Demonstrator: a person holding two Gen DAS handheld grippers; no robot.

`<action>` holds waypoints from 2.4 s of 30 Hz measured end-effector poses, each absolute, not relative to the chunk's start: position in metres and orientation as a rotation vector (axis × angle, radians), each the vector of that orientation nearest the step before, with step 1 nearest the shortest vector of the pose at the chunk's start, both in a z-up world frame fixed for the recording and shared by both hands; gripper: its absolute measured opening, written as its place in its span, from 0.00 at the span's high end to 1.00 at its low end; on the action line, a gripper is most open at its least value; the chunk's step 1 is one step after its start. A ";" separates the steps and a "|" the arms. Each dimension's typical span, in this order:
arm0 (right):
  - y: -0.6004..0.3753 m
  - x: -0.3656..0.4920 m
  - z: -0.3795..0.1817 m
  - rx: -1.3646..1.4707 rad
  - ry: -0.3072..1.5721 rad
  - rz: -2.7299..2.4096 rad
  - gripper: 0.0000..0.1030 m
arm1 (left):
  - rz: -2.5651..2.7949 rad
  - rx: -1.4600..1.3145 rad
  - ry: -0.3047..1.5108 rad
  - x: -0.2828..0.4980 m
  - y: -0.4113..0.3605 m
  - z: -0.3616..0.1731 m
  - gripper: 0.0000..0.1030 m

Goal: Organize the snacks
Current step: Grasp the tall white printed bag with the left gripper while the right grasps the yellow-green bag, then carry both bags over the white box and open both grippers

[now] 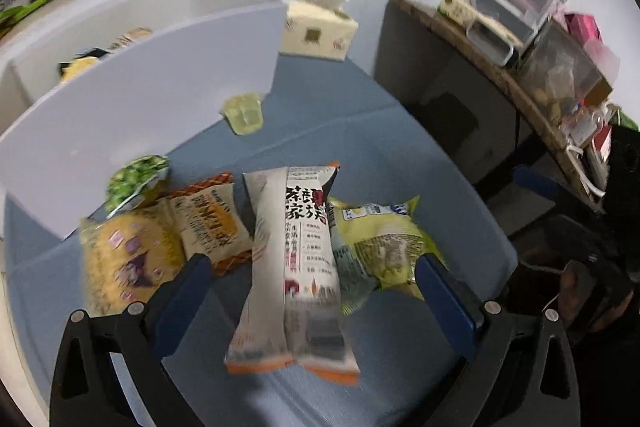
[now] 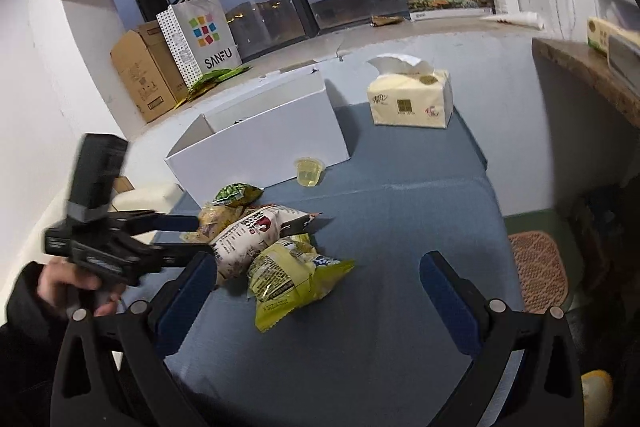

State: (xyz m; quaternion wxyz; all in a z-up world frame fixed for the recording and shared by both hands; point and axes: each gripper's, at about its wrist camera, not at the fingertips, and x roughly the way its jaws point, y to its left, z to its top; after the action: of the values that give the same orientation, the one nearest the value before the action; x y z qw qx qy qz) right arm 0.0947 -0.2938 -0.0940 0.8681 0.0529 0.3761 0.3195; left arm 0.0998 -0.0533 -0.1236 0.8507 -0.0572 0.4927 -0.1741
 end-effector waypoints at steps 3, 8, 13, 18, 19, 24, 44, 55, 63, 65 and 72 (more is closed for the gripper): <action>-0.292 0.094 -0.095 0.101 0.788 0.669 0.00 | -0.365 -0.116 1.109 0.113 -0.057 -0.141 0.31; -0.293 0.095 -0.096 0.107 0.789 0.663 0.00 | -0.358 -0.069 1.029 0.099 -0.057 -0.139 0.64; -0.291 0.097 -0.100 0.109 0.802 0.663 0.00 | -0.313 -0.170 0.914 0.073 -0.029 -0.120 0.65; -0.271 0.100 -0.109 0.013 0.830 0.720 0.00 | -0.241 -0.237 0.729 0.038 0.007 -0.087 0.65; -0.263 0.101 -0.113 -0.033 0.845 0.746 0.00 | -0.218 -0.217 0.697 0.030 0.011 -0.083 0.65; -0.218 0.104 -0.133 -0.346 0.839 0.836 0.00 | -0.162 -0.289 0.673 0.008 0.039 -0.086 0.65; -0.219 0.132 -0.118 -0.269 0.861 0.883 0.56 | -0.182 -0.357 0.627 -0.001 0.055 -0.083 0.65; -0.189 0.169 -0.033 -0.163 0.675 0.871 0.56 | -0.127 -0.317 0.455 0.043 0.079 -0.015 0.65; -0.115 0.251 0.002 -0.166 0.664 0.829 0.56 | 0.000 -0.364 0.486 0.130 0.119 -0.003 0.65; -0.098 0.277 0.000 -0.182 0.680 0.793 0.54 | 0.018 -0.360 0.506 0.145 0.126 -0.007 0.64; -0.071 0.331 -0.017 -0.199 0.789 0.726 0.00 | 0.109 -0.335 0.684 0.184 0.140 -0.030 0.00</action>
State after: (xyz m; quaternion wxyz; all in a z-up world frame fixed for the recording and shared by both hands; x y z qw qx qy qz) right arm 0.3307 -0.0706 -0.0170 0.8549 -0.0948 0.3754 0.3454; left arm 0.1842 0.1401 -0.0301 0.9269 -0.1636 0.3336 0.0532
